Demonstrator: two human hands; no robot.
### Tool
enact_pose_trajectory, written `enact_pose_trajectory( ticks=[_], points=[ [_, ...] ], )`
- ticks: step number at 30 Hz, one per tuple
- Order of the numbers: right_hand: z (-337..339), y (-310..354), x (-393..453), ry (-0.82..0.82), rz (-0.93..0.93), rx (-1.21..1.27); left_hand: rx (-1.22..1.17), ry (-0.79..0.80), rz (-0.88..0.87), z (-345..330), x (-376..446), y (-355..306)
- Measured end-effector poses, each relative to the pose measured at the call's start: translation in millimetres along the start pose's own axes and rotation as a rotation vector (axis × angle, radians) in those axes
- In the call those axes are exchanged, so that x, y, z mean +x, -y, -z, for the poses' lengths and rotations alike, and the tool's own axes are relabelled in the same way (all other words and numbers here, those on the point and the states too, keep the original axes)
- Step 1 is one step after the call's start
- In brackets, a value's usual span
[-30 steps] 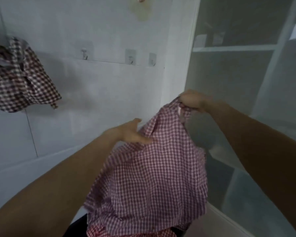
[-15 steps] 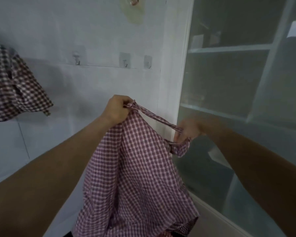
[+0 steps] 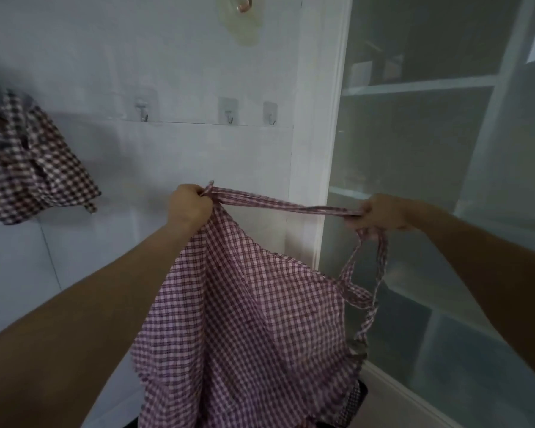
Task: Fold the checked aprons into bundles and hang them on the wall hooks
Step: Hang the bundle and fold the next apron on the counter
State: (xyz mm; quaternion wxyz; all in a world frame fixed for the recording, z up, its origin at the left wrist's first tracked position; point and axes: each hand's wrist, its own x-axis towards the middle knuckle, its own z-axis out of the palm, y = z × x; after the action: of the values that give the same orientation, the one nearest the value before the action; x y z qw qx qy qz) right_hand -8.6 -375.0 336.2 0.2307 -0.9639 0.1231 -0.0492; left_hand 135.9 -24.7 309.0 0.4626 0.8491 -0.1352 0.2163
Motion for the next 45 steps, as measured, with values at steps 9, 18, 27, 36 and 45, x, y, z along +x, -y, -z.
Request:
enact_pose_trajectory(
  ticks=[9,18,27,36,45],
  points=[
    [31,-16,-9,-0.130,-0.312,0.231,-0.145,-0.118,0.218,10,4,18],
    [55,27,-18,-0.137,-0.225,1.227,-0.028,-0.109,0.137,10,-7,25],
    [47,77,-19,-0.130,-0.019,1.132,0.221,0.643,0.143,16,-14,39],
    [38,116,-13,0.057,0.050,0.804,-0.067,1.232,0.213,-20,-59,21],
    [34,143,-5,-0.044,0.184,0.882,-0.110,0.774,-0.257,-81,-97,-20]
  ],
)
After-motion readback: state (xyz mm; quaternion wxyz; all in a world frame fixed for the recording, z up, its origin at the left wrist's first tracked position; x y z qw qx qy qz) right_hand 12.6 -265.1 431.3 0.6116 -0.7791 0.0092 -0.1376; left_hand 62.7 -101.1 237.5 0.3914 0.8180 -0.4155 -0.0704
